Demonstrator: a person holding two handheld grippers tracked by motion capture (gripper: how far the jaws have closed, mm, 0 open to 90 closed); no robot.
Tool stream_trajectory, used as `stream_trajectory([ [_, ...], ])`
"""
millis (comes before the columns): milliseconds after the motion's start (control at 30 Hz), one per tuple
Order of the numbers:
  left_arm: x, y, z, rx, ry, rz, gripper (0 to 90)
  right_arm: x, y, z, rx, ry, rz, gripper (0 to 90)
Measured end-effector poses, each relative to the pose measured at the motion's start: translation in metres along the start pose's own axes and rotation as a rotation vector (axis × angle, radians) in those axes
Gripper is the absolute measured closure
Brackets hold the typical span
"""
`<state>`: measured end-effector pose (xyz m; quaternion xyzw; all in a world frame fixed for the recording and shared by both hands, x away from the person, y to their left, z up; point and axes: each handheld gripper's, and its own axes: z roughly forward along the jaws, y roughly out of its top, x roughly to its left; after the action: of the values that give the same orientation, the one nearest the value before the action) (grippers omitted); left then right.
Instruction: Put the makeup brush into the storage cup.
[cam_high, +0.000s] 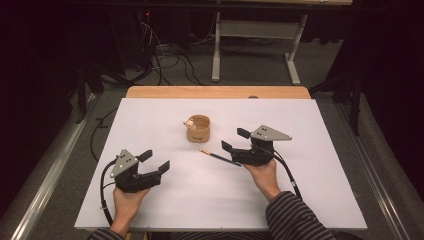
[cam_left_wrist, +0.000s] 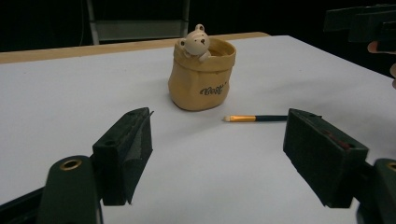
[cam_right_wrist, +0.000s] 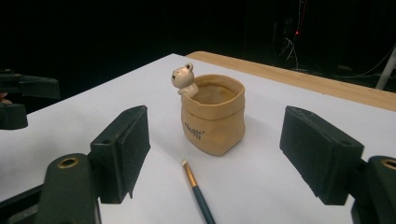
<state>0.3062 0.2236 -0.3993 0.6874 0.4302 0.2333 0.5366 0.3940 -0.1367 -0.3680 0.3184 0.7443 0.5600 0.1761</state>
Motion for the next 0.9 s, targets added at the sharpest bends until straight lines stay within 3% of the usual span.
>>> stream_trajectory([
  [900, 0.000, 0.000, 0.000, 0.003, -0.007, -0.002, 24.4, 0.011, 0.010, 0.036, 0.053, 0.040, -0.018, 26.1],
])
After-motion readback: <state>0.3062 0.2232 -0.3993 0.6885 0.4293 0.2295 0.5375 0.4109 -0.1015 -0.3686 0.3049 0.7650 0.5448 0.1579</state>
